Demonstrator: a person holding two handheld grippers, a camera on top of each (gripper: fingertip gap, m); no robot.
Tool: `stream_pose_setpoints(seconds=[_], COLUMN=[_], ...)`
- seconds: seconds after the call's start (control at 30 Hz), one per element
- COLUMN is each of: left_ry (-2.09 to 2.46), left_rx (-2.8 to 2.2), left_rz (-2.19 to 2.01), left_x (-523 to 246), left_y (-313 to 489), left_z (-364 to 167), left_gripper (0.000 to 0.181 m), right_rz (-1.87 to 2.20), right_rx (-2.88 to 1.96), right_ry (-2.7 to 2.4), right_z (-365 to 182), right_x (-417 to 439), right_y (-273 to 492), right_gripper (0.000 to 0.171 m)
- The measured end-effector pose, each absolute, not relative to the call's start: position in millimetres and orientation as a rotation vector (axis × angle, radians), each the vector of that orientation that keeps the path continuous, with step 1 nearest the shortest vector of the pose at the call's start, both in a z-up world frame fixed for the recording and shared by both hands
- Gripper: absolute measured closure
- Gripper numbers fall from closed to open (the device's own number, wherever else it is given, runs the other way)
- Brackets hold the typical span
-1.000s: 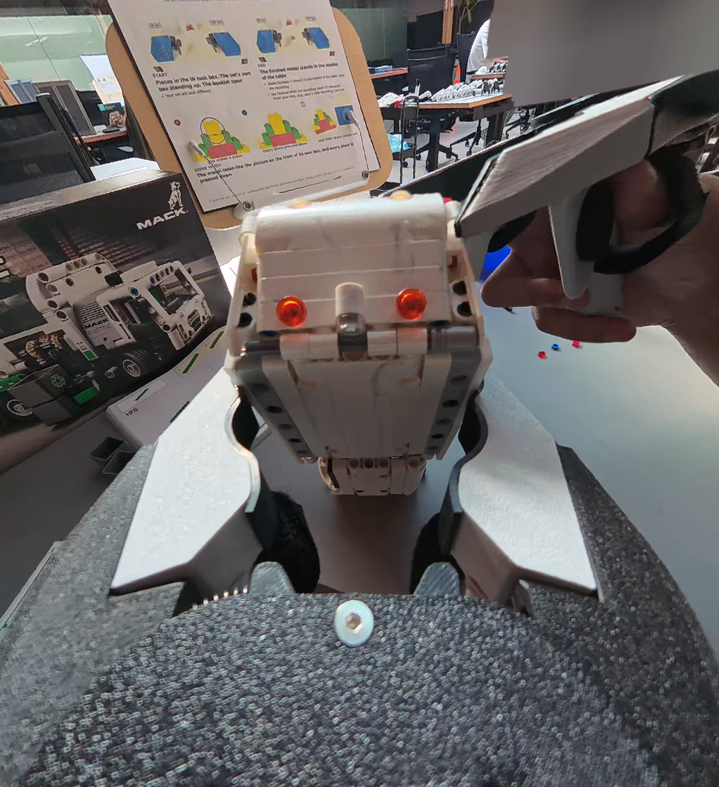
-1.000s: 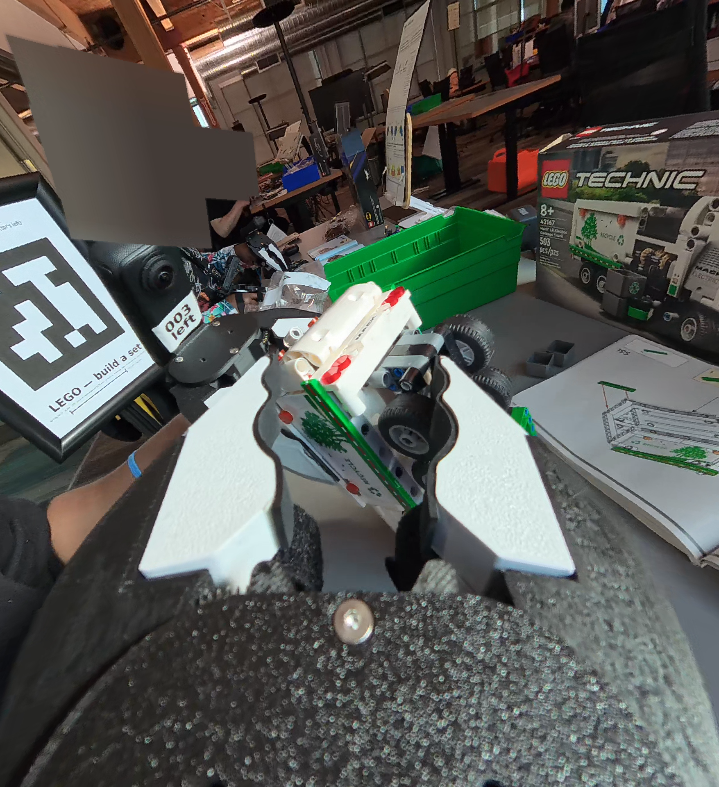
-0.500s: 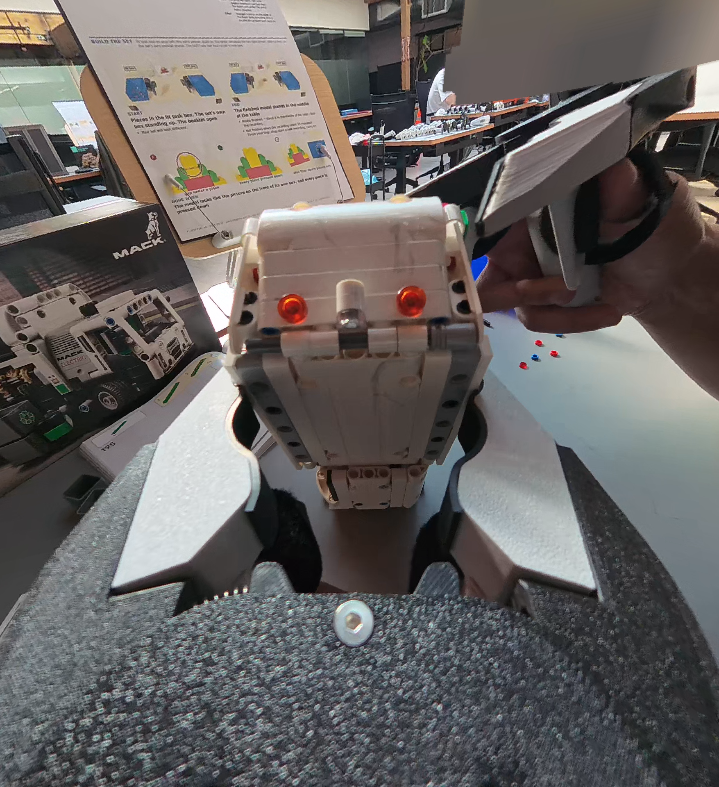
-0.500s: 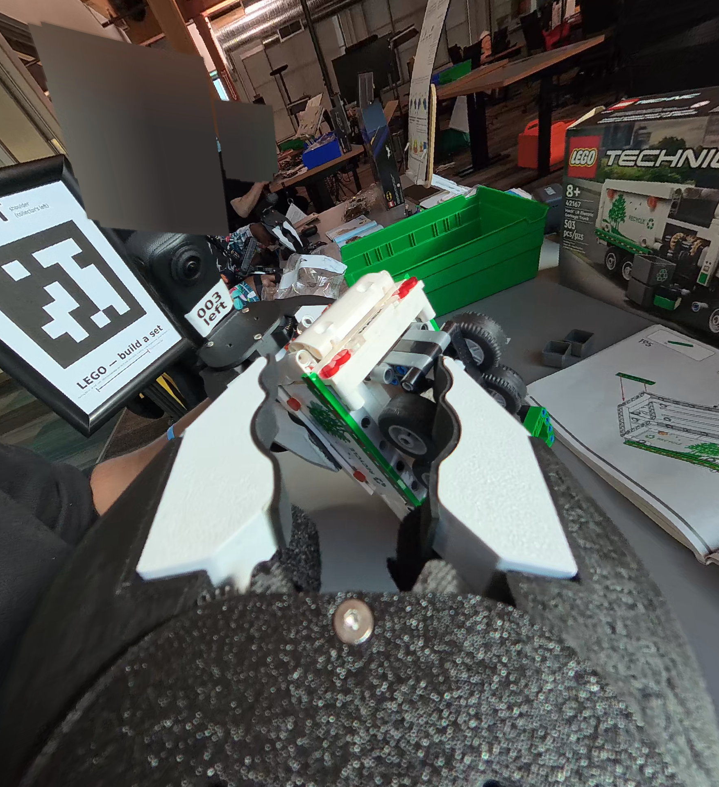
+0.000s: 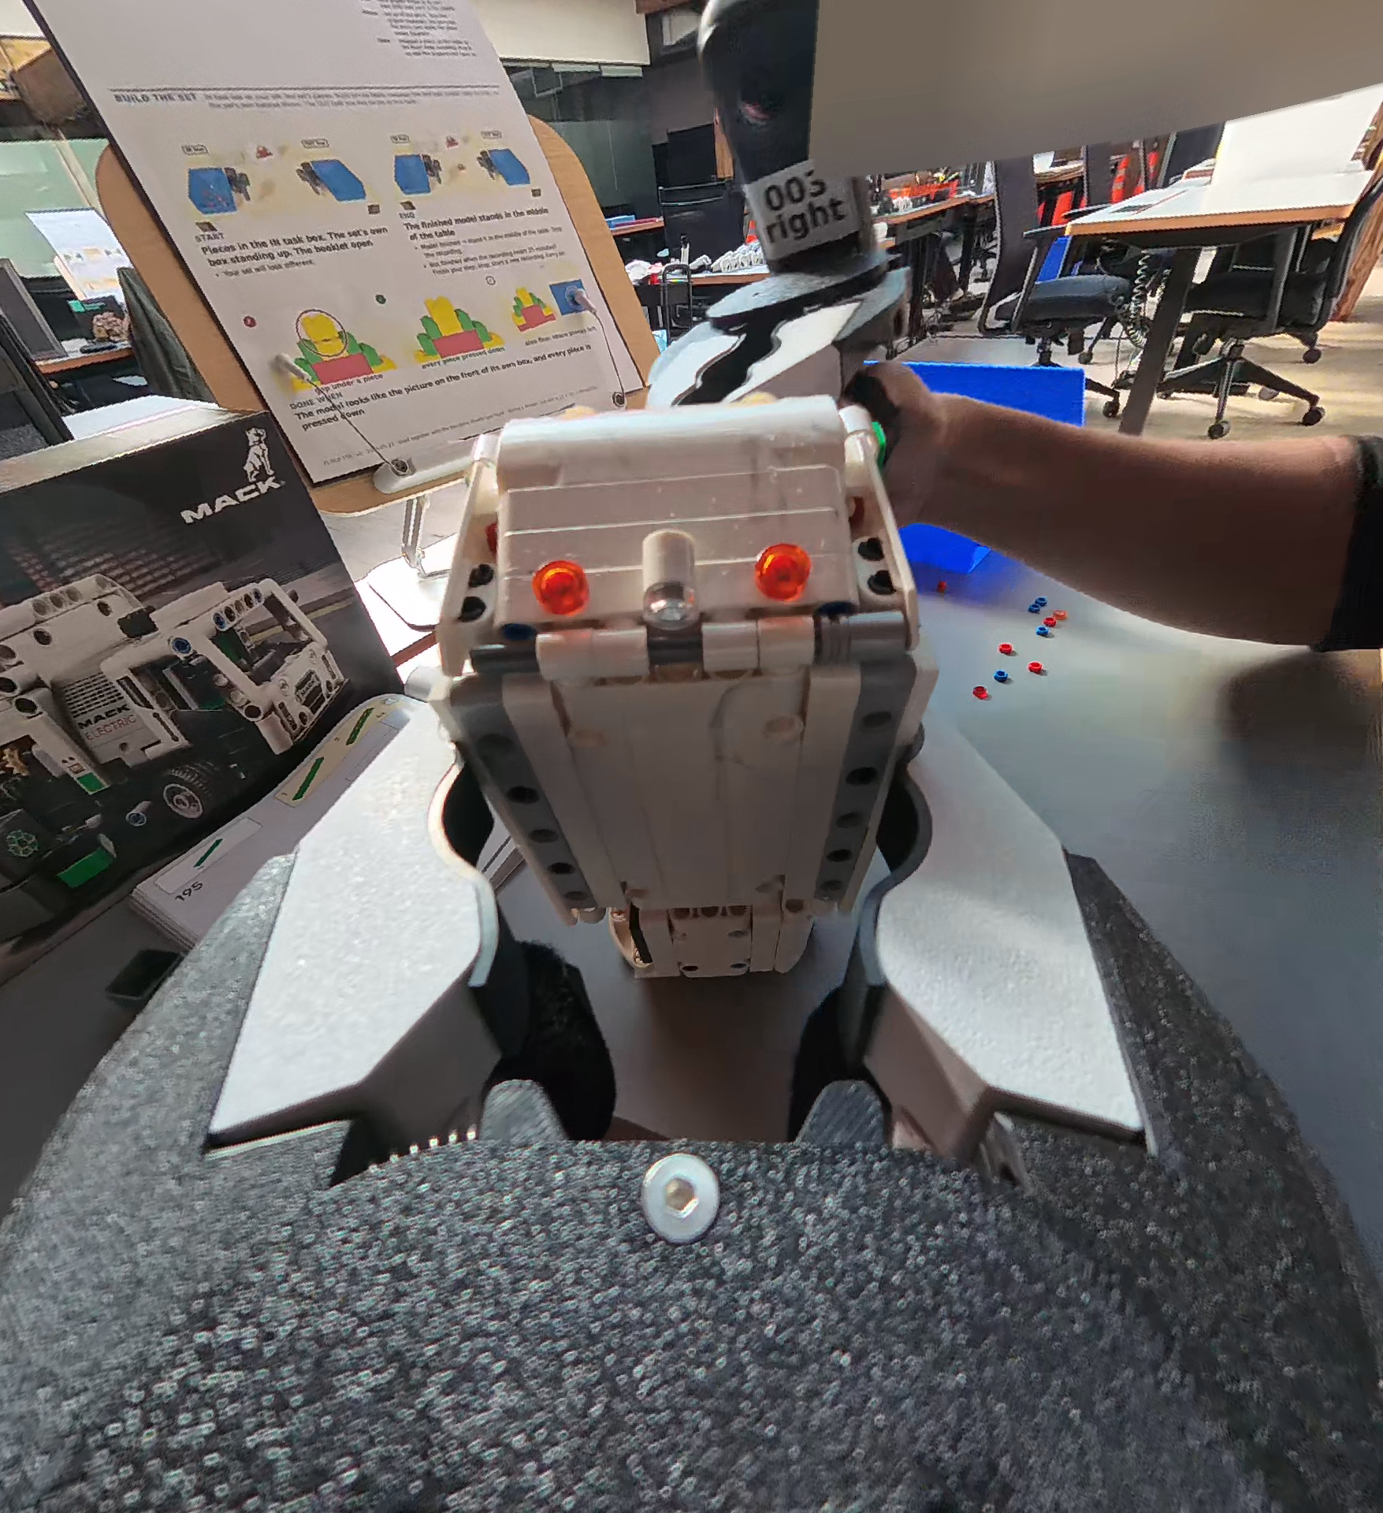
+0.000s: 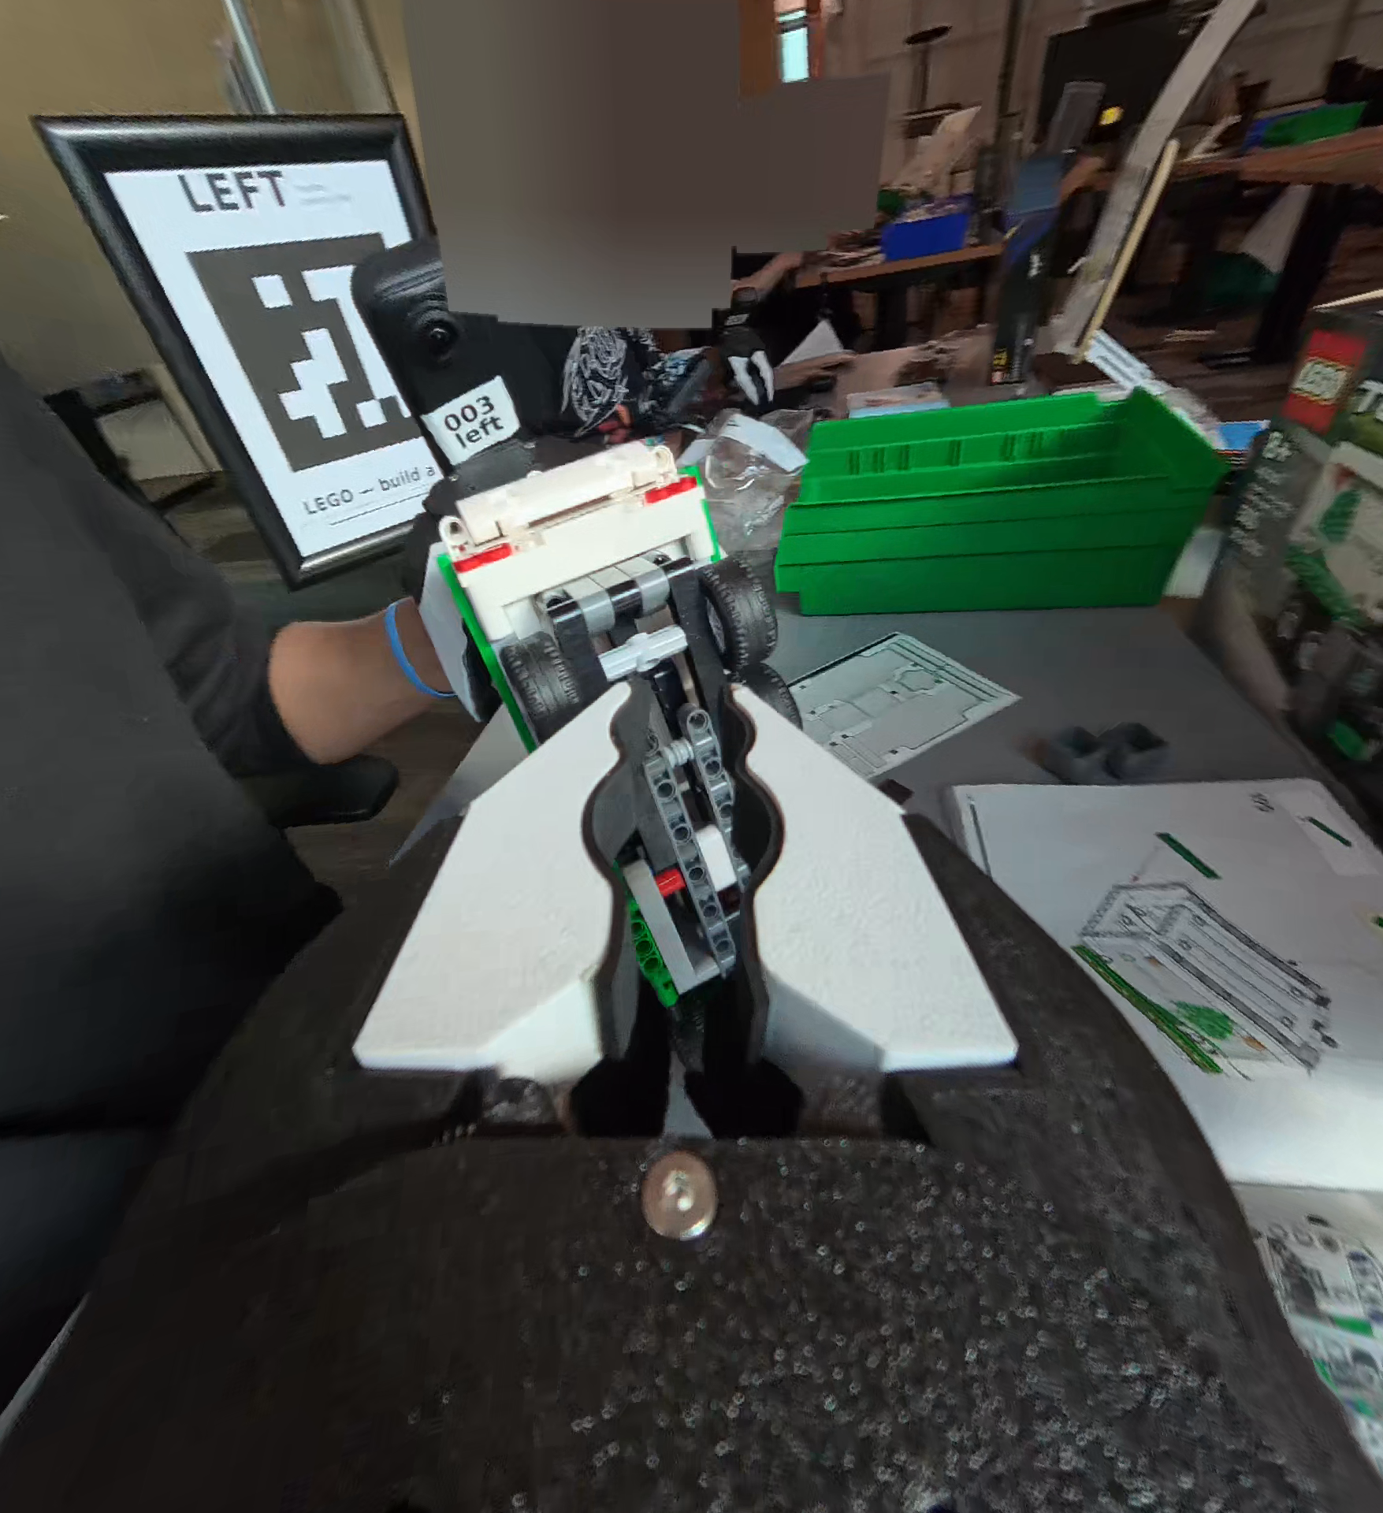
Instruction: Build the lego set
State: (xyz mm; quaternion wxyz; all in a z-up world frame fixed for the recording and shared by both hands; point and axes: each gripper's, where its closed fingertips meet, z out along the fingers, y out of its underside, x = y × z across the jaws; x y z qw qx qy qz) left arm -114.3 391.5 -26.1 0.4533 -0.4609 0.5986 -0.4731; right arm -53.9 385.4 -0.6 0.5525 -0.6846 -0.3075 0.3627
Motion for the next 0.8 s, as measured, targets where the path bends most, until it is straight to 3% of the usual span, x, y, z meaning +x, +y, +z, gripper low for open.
stream_pose_setpoints(seconds=[0.2, 0.8], left_ry=[1.483, 1.443], left_rx=[-1.118, -1.085], left_rz=[-1.181, -1.303], left_x=[-111.8, -107.6], left_y=[389.0, 392.6], left_z=[-28.5, -27.8], left_gripper=[0.085, 0.086], right_rz=[0.890, 0.934], right_rx=[-1.549, -1.559], right_ry=[-0.912, -0.910], right_z=[4.1, 4.1], right_x=[-73.4, -81.4], right_y=[385.0, 392.0], right_gripper=[0.171, 0.171])
